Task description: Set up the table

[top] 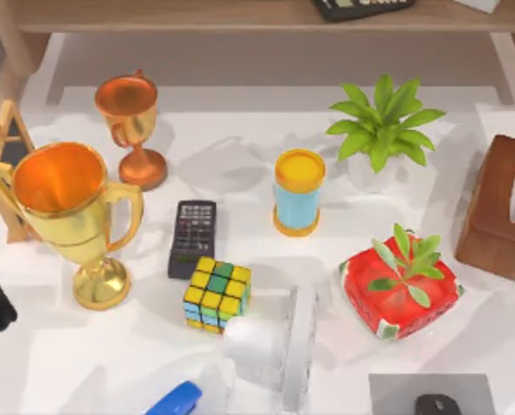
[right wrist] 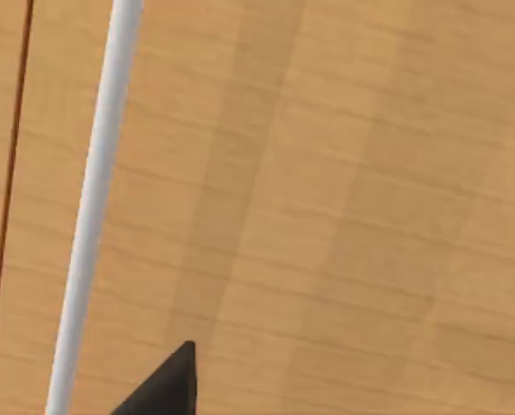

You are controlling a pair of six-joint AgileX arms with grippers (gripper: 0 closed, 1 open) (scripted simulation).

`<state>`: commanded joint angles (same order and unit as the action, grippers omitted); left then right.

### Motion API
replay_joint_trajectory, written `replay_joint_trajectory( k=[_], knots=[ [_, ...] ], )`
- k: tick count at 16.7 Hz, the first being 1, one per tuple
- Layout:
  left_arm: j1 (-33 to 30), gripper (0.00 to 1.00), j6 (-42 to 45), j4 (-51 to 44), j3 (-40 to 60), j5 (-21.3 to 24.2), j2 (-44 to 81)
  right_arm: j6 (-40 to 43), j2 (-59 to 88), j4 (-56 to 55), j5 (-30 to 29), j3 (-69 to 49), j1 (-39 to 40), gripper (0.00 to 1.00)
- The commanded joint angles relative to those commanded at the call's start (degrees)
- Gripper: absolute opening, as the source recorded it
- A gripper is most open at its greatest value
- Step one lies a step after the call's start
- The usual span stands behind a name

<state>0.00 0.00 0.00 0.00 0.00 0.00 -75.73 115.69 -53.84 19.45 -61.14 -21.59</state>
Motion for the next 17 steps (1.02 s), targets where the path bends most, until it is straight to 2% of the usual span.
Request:
replay_joint_trajectory(
  k=[5, 17],
  knots=[
    [0.0, 1.00, 0.0, 0.0, 0.0, 0.0, 0.0, 15.2, -23.3, 10.6, -3.8, 12.0, 4.4, 1.00],
    [0.0, 1.00, 0.0, 0.0, 0.0, 0.0, 0.0, 58.3, -90.4, 42.1, -14.8, 47.7, 17.0, 1.00]
  ],
)
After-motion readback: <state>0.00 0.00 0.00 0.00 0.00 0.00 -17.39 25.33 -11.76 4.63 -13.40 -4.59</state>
